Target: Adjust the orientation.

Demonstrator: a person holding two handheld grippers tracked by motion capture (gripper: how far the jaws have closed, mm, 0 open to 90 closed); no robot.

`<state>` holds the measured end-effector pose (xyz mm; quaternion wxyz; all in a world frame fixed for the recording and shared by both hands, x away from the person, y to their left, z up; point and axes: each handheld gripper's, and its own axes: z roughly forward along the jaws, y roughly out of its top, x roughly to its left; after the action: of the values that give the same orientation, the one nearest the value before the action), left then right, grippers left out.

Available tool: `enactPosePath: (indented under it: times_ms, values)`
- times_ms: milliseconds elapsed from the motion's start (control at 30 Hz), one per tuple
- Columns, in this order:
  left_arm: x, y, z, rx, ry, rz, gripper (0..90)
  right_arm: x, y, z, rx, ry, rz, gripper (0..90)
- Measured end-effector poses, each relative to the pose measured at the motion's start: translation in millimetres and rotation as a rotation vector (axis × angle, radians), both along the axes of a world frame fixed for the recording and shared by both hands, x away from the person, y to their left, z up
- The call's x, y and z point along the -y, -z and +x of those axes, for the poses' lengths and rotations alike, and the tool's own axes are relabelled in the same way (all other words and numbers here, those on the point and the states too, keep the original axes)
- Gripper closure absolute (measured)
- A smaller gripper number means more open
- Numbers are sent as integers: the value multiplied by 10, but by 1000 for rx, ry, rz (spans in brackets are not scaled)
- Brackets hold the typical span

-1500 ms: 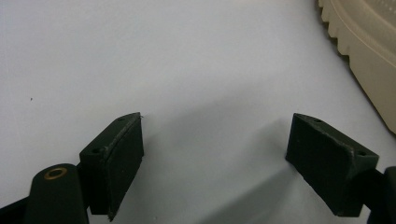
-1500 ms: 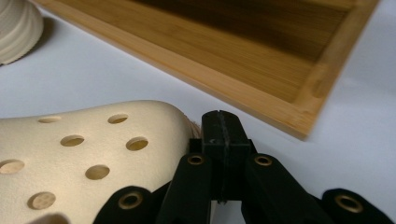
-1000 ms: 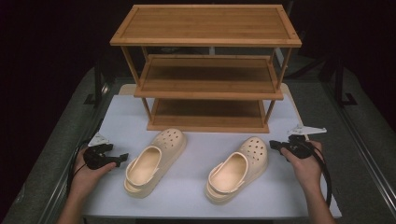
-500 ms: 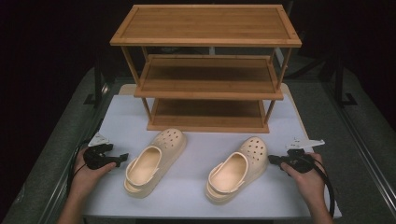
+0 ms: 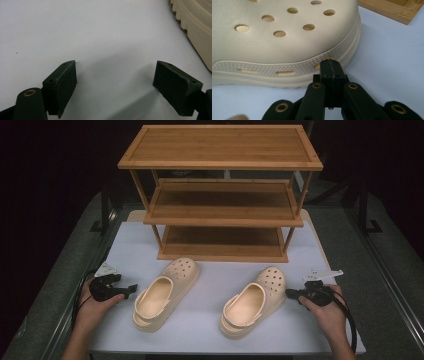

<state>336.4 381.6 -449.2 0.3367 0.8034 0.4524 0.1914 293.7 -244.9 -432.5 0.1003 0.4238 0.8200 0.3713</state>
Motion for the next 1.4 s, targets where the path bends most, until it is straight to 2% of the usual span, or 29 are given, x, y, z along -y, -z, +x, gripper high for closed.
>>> enactPosePath:
  times_ms: [333,567,1400]
  values:
    - [0,0,0,0,0,0,180,-53,1,99,-16,-13,11,898]
    - [0,0,0,0,0,0,180,-184,-14,253,-23,-43,-2,898]
    - [0,0,0,0,0,0,180,-642,-28,603,-23,-100,-24,899]
